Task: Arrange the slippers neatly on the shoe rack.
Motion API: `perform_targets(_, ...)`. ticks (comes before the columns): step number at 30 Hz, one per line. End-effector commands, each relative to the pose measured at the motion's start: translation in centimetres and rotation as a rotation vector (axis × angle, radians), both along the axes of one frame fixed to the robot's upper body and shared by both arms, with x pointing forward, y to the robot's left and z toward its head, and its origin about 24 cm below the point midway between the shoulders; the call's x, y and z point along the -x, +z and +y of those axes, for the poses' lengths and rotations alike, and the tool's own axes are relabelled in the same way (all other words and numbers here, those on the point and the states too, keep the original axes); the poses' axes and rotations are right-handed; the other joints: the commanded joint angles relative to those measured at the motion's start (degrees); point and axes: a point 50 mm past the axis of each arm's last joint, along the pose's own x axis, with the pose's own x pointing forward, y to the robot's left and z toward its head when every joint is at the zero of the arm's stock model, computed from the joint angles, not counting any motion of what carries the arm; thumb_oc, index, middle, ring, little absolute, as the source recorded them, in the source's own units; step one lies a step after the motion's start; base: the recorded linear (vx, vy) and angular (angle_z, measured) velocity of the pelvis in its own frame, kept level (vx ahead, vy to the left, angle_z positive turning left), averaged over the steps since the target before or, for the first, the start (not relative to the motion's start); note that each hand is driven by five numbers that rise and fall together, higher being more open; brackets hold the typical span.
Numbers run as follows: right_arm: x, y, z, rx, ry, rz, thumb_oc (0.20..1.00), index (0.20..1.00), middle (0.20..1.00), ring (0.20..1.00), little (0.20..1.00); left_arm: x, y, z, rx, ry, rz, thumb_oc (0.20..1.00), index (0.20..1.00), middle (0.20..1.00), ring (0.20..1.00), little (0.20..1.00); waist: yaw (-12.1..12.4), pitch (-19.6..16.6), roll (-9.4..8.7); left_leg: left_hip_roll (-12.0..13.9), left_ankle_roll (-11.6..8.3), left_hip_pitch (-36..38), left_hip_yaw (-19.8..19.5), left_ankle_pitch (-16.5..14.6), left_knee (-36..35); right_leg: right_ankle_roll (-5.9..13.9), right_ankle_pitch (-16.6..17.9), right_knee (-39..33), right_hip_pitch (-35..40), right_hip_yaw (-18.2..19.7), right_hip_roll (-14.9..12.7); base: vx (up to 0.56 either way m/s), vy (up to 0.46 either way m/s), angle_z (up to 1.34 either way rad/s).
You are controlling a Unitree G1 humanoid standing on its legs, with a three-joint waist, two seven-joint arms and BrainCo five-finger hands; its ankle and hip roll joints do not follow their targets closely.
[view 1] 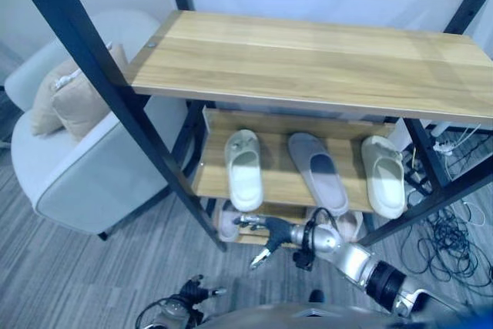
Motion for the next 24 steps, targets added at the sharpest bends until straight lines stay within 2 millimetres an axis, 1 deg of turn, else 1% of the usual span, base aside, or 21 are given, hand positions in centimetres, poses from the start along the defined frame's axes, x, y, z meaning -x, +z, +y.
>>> perform_targets(1, -0.8, 3.5, 1.6, -0.129, 0.053, -0.123, 1.000, 1.000, 1.000, 1.000, 1.000, -1.5, 0.1, -0.8, -0.007, -0.004, -0.013, 1.000, 1.000, 1.000, 1.000, 1.000, 0.74, 1.34, -1.59, -0.72, -1.46, -6.12, -2.75, 5.58, -0.29, 2.64, -5.97, 2.99, 6.78, 1.01, -0.78, 0.00, 0.000, 0.00)
perform_targets(3, -1.5, 5.4, 1.0, -0.172, 0.033, -0.210, 1.000, 1.000, 1.000, 1.000, 1.000, -1.3, 0.0, -0.7, -0.007, 0.010, -0.011, 1.000, 1.000, 1.000, 1.000, 1.000, 0.51, 1.22, -1.56, -0.64, -1.51, -6.11, -2.74, 5.57, -0.29, 2.66, -5.98, 2.98, 6.79, 0.96, -0.71, 0.00, 0.000, 0.00)
perform_targets(4, -1.5, 5.4, 1.0, -0.171, 0.032, -0.210, 1.000, 1.000, 1.000, 1.000, 1.000, -1.3, 0.0, -0.7, -0.006, 0.009, -0.012, 1.000, 1.000, 1.000, 1.000, 1.000, 0.55, 1.24, -1.51, -0.63, -1.51, -6.09, -2.74, 5.57, -0.29, 2.66, -5.99, 2.99, 6.80, 0.96, -0.70, 0.00, 0.000, 0.00)
perform_targets(5, -2.6, 8.7, -0.9, -0.216, -0.027, -0.410, 1.000, 1.000, 1.000, 1.000, 1.000, -0.7, -0.1, -0.7, -0.005, 0.028, -0.005, 1.000, 1.000, 1.000, 1.000, 1.000, 0.05, 0.97, -1.32, -0.50, -1.51, -6.43, -2.68, 6.03, -0.29, 2.66, -5.62, 2.91, 6.39, 0.84, -0.64, 0.00, 0.000, 0.00)
perform_targets(7, -2.6, 8.7, -0.9, -0.216, -0.028, -0.410, 1.000, 1.000, 1.000, 1.000, 1.000, -0.7, -0.1, -0.7, -0.004, 0.027, -0.005, 1.000, 1.000, 1.000, 1.000, 1.000, 0.10, 0.98, -1.28, -0.49, -1.51, -6.41, -2.68, 6.02, -0.29, 2.66, -5.61, 2.91, 6.40, 0.85, -0.63, 0.00, 0.000, 0.00)
perform_targets(8, -2.9, 10.2, -2.0, -0.184, -0.046, -0.568, 1.000, 1.000, 1.000, 1.000, 1.000, -0.5, -0.2, -0.7, -0.002, 0.041, -0.001, 1.000, 1.000, 1.000, 1.000, 1.000, -0.14, 0.83, -1.10, -0.43, -1.53, -6.36, -2.64, 5.98, -0.29, 2.70, -5.63, 2.81, 6.47, 0.81, -0.60, 0.00, 0.000, 0.00)
perform_targets(9, -3.0, 11.1, -2.6, -0.162, -0.056, -0.667, 1.000, 1.000, 1.000, 1.000, 1.000, -0.4, -0.2, -0.8, -0.002, 0.043, -0.003, 1.000, 1.000, 1.000, 1.000, 1.000, -0.25, 0.75, -1.03, -0.42, -1.56, -6.37, -2.63, 5.96, -0.29, 2.68, -5.67, 2.76, 6.54, 0.80, -0.55, 0.00, 0.000, 0.00)
perform_targets(10, -3.0, 11.1, -2.7, -0.162, -0.057, -0.667, 1.000, 1.000, 1.000, 1.000, 1.000, -0.4, -0.2, -0.8, -0.002, 0.043, -0.003, 1.000, 1.000, 1.000, 1.000, 1.000, -0.21, 0.75, -1.00, -0.41, -1.56, -6.35, -2.63, 5.96, -0.29, 2.68, -5.67, 2.76, 6.57, 0.79, -0.54, 0.00, 0.000, 0.00)
perform_targets(11, -3.3, 12.1, -4.2, -0.089, -0.091, -0.826, 1.000, 1.000, 1.000, 1.000, 1.000, -0.3, -0.2, -0.9, 0.000, 0.043, -0.004, 1.000, 1.000, 1.000, 1.000, 1.000, -0.29, 0.65, -0.82, -0.36, -1.56, -6.30, -2.71, 5.87, -0.29, 2.68, -5.78, 2.70, 6.75, 0.73, -0.44, 0.00, 0.000, 0.00)
perform_targets(13, -3.6, 12.3, -5.7, -0.032, -0.161, -0.911, 1.000, 1.000, 1.000, 1.000, 1.000, -0.3, -0.2, -1.0, -0.001, 0.037, -0.011, 1.000, 1.000, 1.000, 1.000, 1.000, -0.53, 0.52, -0.71, -0.31, -1.54, -6.31, -2.86, 5.79, -0.29, 2.67, -5.85, 2.60, 6.90, 0.53, -0.38, 0.04, -0.012, 0.01)
perform_targets(16, -4.4, 11.4, -7.5, 0.067, -0.264, -0.946, 1.000, 1.000, 1.000, 1.000, 1.000, -0.3, -0.3, -1.2, 0.002, 0.028, -0.014, 1.000, 1.000, 1.000, 1.000, 1.000, -0.71, 0.38, -0.58, -0.33, -1.49, -6.25, -2.90, 5.71, -0.29, 2.67, -5.88, 2.41, 7.04, 0.48, -0.26, 0.03, -0.009, 0.07)
perform_targets(17, -4.4, 11.4, -7.6, 0.067, -0.264, -0.946, 1.000, 1.000, 1.000, 1.000, 1.000, -0.3, -0.3, -1.2, 0.002, 0.027, -0.014, 1.000, 1.000, 1.000, 1.000, 1.000, -0.67, 0.37, -0.58, -0.33, -1.49, -6.24, -2.89, 5.71, -0.29, 2.67, -5.87, 2.39, 7.06, 0.48, -0.26, 0.00, 0.000, 0.00)
perform_targets(18, -4.8, 11.0, -8.7, 0.114, -0.325, -0.959, 1.000, 1.000, 1.000, 1.000, 1.000, -0.4, -0.2, -1.3, 0.003, 0.025, -0.021, 1.000, 1.000, 1.000, 1.000, 1.000, -0.86, 0.38, -0.47, -0.32, -1.45, -6.23, -2.83, 5.68, -0.29, 2.66, -5.86, 2.34, 7.02, 0.40, -0.22, 0.00, 0.000, 0.00)
perform_targets(19, -4.7, 11.0, -8.7, 0.114, -0.326, -0.959, 1.000, 1.000, 1.000, 1.000, 1.000, -0.4, -0.2, -1.3, 0.003, 0.025, -0.020, 1.000, 1.000, 1.000, 1.000, 1.000, -0.83, 0.36, -0.48, -0.32, -1.45, -6.24, -2.82, 5.68, -0.29, 2.66, -5.87, 2.34, 7.02, 0.41, -0.22, 0.03, -0.004, 0.02)
perform_targets(21, -5.5, 9.9, -11.6, 0.251, -0.451, -0.982, 1.000, 1.000, 1.000, 1.000, 1.000, -0.5, -0.2, -1.4, 0.005, 0.017, -0.034, 1.000, 1.000, 1.000, 1.000, 1.000, -1.14, 0.36, -0.23, -0.42, -1.28, -6.28, -2.74, 5.45, -0.29, 2.72, -5.69, 1.82, 7.02, 0.50, -0.23, 0.04, -0.006, 0.06)
perform_targets(22, -5.6, 9.4, -12.5, 0.283, -0.491, -0.972, 1.000, 1.000, 1.000, 1.000, 1.000, -0.5, -0.2, -1.4, 0.006, 0.016, -0.034, 1.000, 1.000, 1.000, 1.000, 1.000, -1.26, 0.32, -0.18, -0.47, -1.22, -6.32, -2.73, 5.38, -0.29, 2.74, -5.62, 1.64, 7.03, 0.55, -0.22, 0.03, -0.004, 0.05)
perform_targets(23, -5.5, 9.4, -12.5, 0.283, -0.492, -0.972, 1.000, 1.000, 1.000, 1.000, 1.000, -0.5, -0.2, -1.4, 0.006, 0.016, -0.034, 1.000, 1.000, 1.000, 1.000, 1.000, -1.22, 0.29, -0.19, -0.47, -1.22, -6.32, -2.71, 5.37, -0.29, 2.74, -5.60, 1.61, 7.03, 0.56, -0.22, 0.00, 0.000, 0.00)
perform_targets(24, -5.7, 9.0, -13.3, 0.314, -0.529, -0.962, 1.000, 1.000, 1.000, 1.000, 1.000, -0.5, -0.2, -1.4, 0.007, 0.017, -0.034, 1.000, 1.000, 1.000, 1.000, 1.000, -1.32, 0.30, -0.12, -0.46, -1.18, -6.36, -2.71, 5.34, -0.29, 2.76, -5.58, 1.51, 7.02, 0.56, -0.25, 0.00, 0.000, 0.00)
